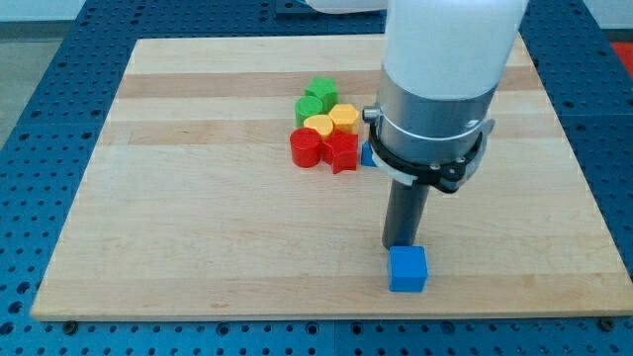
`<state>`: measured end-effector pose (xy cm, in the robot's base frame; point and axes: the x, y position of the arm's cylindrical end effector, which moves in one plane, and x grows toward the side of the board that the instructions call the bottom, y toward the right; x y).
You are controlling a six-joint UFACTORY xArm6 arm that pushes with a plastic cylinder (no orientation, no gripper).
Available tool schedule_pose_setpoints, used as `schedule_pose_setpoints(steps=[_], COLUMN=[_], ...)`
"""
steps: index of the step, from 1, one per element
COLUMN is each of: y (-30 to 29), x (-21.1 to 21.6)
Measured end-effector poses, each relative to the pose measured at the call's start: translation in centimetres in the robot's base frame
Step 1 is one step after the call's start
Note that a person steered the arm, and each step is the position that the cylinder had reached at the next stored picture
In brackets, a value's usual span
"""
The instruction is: Move blue cube towards group of blocks
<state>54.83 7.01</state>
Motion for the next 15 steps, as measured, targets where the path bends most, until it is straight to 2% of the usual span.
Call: schedule_pose_setpoints(steps=[1,2,3,4,6,7,10,11,13,14,15], y=[0.0,3.2,8.6,9.5,4.9,1.9,-7.4,-9.2,-2.8,-2.5,-3.6], x=[-1.7,-2.5,4.3,6.5,6.9,6.0,-8.1,-9.3,-5.9,-5.9,-1.8])
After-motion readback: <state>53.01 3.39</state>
